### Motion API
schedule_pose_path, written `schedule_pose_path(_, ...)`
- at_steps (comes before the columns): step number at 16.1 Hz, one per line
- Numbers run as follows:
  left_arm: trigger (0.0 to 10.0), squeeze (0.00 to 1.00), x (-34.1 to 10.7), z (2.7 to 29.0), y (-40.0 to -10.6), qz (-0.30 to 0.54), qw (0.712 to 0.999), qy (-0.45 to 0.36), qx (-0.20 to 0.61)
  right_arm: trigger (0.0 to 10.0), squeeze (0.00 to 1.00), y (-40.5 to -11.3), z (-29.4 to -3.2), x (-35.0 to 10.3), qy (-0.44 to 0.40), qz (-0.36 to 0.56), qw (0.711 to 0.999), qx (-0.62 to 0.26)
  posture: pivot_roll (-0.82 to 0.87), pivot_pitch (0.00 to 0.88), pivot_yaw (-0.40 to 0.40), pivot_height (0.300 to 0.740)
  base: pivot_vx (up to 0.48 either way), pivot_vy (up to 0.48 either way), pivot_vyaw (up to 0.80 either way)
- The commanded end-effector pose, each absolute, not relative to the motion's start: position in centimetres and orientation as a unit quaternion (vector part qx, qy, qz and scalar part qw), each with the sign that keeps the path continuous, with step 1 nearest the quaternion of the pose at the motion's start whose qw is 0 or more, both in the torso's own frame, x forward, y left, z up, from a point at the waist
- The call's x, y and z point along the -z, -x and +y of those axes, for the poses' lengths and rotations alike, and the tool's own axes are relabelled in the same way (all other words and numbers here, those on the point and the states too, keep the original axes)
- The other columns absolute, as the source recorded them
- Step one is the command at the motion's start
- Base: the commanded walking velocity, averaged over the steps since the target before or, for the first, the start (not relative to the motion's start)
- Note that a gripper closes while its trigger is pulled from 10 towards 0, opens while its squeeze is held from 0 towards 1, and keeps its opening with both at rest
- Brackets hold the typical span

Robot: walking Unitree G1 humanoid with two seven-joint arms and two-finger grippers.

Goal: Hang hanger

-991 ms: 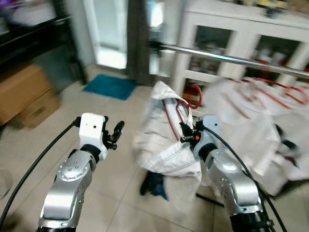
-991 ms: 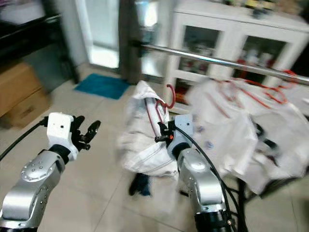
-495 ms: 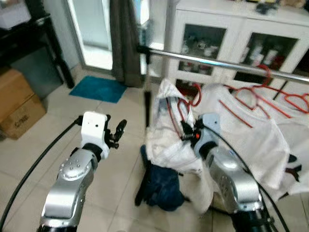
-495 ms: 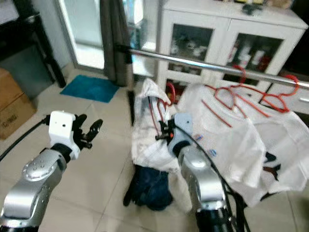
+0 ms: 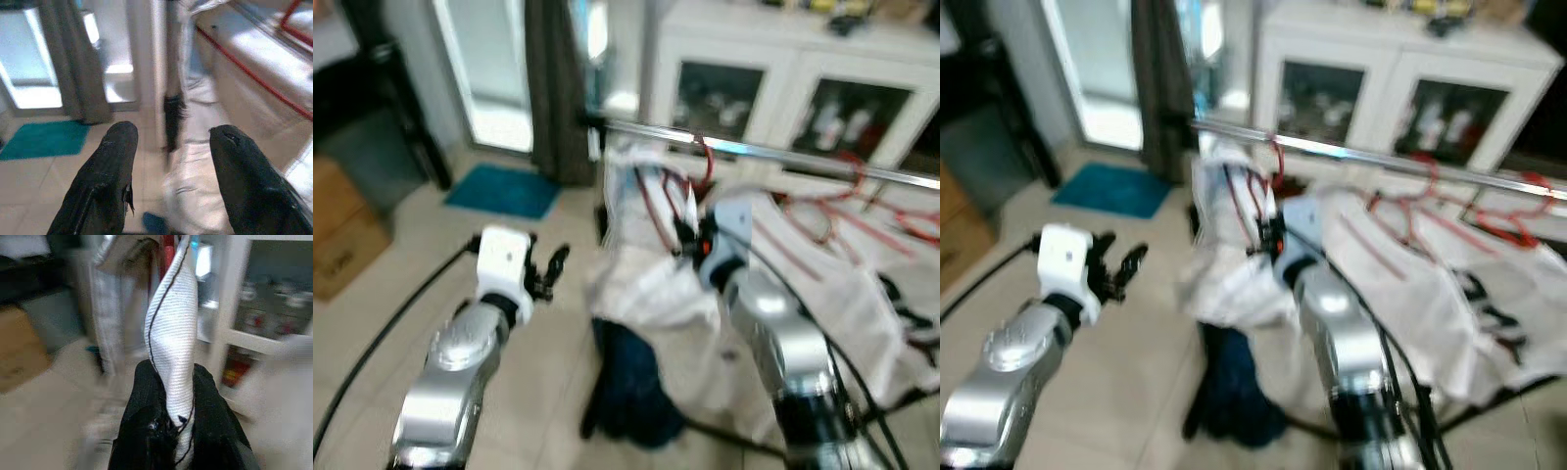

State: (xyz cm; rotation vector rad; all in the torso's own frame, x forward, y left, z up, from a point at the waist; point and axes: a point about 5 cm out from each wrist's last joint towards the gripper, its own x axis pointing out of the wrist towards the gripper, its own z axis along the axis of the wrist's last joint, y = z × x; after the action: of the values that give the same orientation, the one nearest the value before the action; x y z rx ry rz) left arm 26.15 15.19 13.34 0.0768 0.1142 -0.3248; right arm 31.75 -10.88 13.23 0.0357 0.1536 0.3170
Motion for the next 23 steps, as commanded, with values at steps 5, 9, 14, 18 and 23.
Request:
schedule_pose_path(5,10.0,0.0,-14.6,14.0,-24.5,0.03,0.961,-0.051,0.269,10.0,0.0,-34.5,-10.2,-15.4,0.013,0.05,0.988,-0.149,0.01,0.0,-0.034,0.74,0.07,0.0,0.0)
schedule_pose_path(9,10.0,0.0,-15.1,13.7,-23.0,0.037,0.929,-0.072,0.362,10.0,0.0,-36.6,-10.7,-15.5,0.026,0.09,0.988,-0.119,0.02,0.004,-0.033,0.74,0.0,0.0,0.0)
schedule_pose_path(14,10.0,0.0,-15.6,14.7,-22.9,0.047,0.92,-0.087,0.379,10.0,0.0,-38.4,-9.8,-15.7,0.003,0.125,0.985,-0.116,0.03,0.019,-0.03,0.74,0.0,0.0,0.0)
schedule_pose_path(18,10.0,0.0,-15.6,14.8,-22.5,0.056,0.911,-0.092,0.397,10.0,0.0,-39.5,-9.9,-15.9,-0.027,0.144,0.985,-0.091,0.03,0.026,-0.027,0.74,0.0,0.0,0.0)
schedule_pose_path(23,10.0,0.0,-15.4,14.9,-22.3,0.065,0.907,-0.095,0.405,10.0,0.0,-39.8,-9.5,-15.3,-0.017,0.177,0.979,-0.098,0.03,0.029,-0.026,0.74,0.0,0.0,0.0)
